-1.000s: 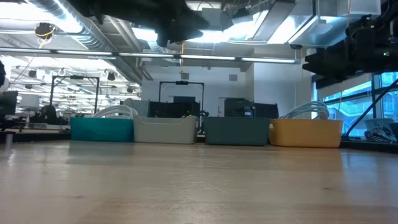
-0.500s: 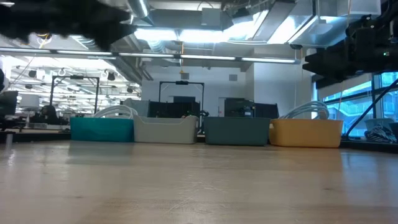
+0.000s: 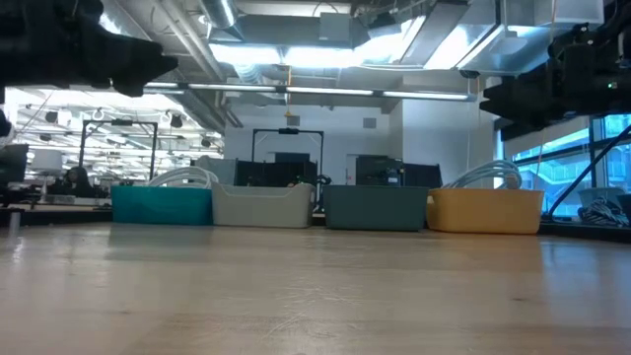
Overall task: Pick & Place USB Port
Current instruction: Return to Home Position
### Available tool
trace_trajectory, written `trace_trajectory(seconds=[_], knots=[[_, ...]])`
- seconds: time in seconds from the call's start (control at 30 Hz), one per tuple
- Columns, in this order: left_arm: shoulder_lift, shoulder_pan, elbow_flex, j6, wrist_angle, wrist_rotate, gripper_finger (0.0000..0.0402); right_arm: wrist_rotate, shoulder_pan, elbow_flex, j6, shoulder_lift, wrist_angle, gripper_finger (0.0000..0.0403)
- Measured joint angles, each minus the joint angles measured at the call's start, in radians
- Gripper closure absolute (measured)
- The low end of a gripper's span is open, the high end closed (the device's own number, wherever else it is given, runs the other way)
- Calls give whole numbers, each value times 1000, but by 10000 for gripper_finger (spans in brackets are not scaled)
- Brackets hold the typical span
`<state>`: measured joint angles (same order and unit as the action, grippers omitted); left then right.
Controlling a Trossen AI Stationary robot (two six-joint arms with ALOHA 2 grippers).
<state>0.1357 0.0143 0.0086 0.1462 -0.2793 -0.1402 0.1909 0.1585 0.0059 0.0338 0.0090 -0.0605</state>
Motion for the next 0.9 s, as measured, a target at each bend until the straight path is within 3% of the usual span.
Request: trace_trajectory(seconds=[0.17,0.43,0.9], knots=[[-133,4,0,-39,131,-4,171,0,0,0,0,0,0,120],[-136,56,0,-54,231,-108,171,0,0,0,0,0,0,120],[-136,143,0,-55,231,-84,171,0,0,0,0,0,0,120]])
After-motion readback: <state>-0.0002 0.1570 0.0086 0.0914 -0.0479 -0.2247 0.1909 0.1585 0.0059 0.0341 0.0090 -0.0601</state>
